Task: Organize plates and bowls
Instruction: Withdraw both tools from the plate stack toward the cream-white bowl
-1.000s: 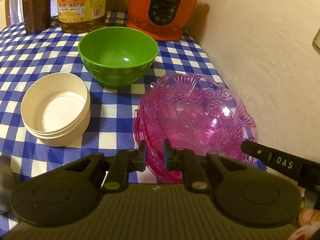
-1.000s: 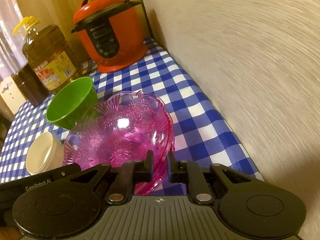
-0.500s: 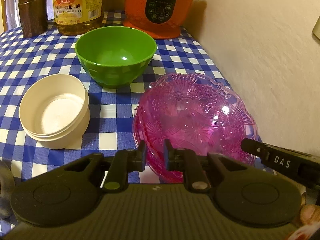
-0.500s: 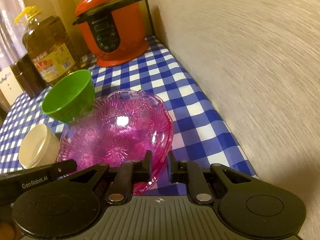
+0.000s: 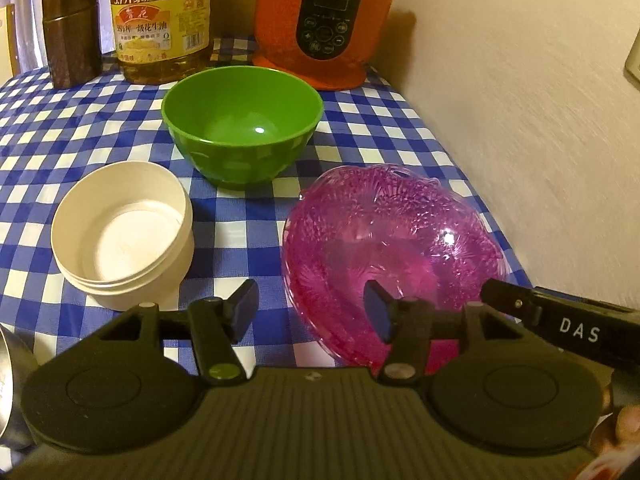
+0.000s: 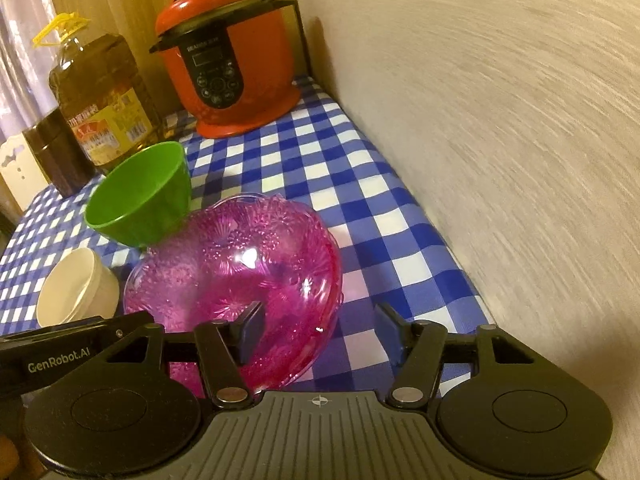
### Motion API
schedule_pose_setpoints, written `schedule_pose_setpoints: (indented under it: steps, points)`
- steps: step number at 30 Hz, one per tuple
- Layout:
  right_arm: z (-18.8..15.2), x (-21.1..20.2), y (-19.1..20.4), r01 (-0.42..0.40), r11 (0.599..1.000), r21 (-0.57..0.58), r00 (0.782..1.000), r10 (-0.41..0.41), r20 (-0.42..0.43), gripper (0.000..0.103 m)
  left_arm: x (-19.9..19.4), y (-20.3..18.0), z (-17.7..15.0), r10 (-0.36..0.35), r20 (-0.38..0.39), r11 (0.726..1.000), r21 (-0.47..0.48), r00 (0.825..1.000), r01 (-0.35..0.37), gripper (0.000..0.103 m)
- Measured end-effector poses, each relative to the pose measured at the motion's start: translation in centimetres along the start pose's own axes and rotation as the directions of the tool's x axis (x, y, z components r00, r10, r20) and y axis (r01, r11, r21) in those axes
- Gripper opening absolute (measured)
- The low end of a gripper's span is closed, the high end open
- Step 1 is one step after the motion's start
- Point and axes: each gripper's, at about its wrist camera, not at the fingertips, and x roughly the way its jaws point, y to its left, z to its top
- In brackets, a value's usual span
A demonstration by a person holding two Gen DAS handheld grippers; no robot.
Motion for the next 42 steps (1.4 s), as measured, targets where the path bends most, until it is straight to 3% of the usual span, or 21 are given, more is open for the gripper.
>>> schedule_pose_setpoints:
  steps: [17,31,42]
  points:
    - [-2.0,-3.6,0.7,-0.013,1.000,0.025,1.000,0.013,0.004,0.060,-4.6,1.8,-2.0,0.028,0.023,0.999,-0.029,0.999,-0.027,0.058]
    - [-5.7,-8.5,5.7,-0.111,0.994,-0.022,0.994,0.111,-0.015,0.060,-12.2,6.2,-5.9,0.072,0.047,0.996,-0.064,0.996,-0.069,0.064]
    - [-7.8,-10.6,9.7,-0.164,0.984,-0.074,0.986,0.162,-0.040,0.060,-16.5,10.0,-7.1,0.110,0.061,0.990,-0.092,0.992,-0.104,0.069]
